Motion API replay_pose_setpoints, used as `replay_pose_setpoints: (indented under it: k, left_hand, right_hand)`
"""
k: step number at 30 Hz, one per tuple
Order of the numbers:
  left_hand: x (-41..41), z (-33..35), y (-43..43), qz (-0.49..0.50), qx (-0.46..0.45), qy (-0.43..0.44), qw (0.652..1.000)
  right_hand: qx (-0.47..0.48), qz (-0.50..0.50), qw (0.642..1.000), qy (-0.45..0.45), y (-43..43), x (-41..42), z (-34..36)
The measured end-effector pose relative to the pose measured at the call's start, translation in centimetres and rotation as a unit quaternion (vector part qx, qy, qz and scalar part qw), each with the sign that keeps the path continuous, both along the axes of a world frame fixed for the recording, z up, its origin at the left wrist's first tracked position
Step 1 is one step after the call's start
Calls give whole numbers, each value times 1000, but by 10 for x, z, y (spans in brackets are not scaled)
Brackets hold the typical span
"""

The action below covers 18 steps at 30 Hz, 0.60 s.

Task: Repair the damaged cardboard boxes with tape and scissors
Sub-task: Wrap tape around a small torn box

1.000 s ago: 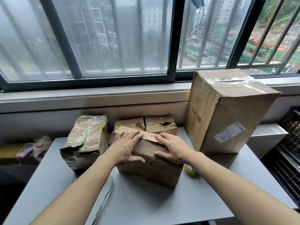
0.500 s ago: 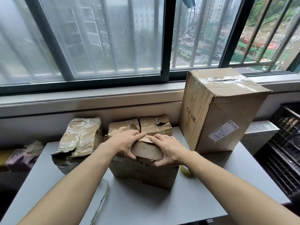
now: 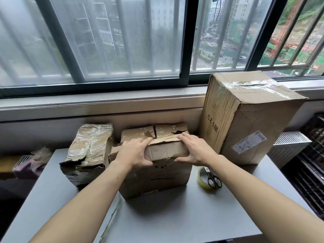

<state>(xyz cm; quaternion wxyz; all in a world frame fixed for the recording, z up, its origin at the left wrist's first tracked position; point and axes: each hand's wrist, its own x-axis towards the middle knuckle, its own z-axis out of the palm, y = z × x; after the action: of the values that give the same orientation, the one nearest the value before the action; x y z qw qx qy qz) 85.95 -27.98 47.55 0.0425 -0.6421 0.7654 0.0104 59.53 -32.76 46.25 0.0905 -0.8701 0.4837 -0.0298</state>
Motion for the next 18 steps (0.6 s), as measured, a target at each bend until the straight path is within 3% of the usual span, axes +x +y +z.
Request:
replay_pose_setpoints:
  k: [13,18]
  left_hand:
    - [0,5,-7,21,97,5,995]
    - [-9,21,-8,6,54,54,997]
  right_hand:
    - [41,-7,997,-65,3,-6,-8]
    - [32,-30,996,-74,9,-5,2]
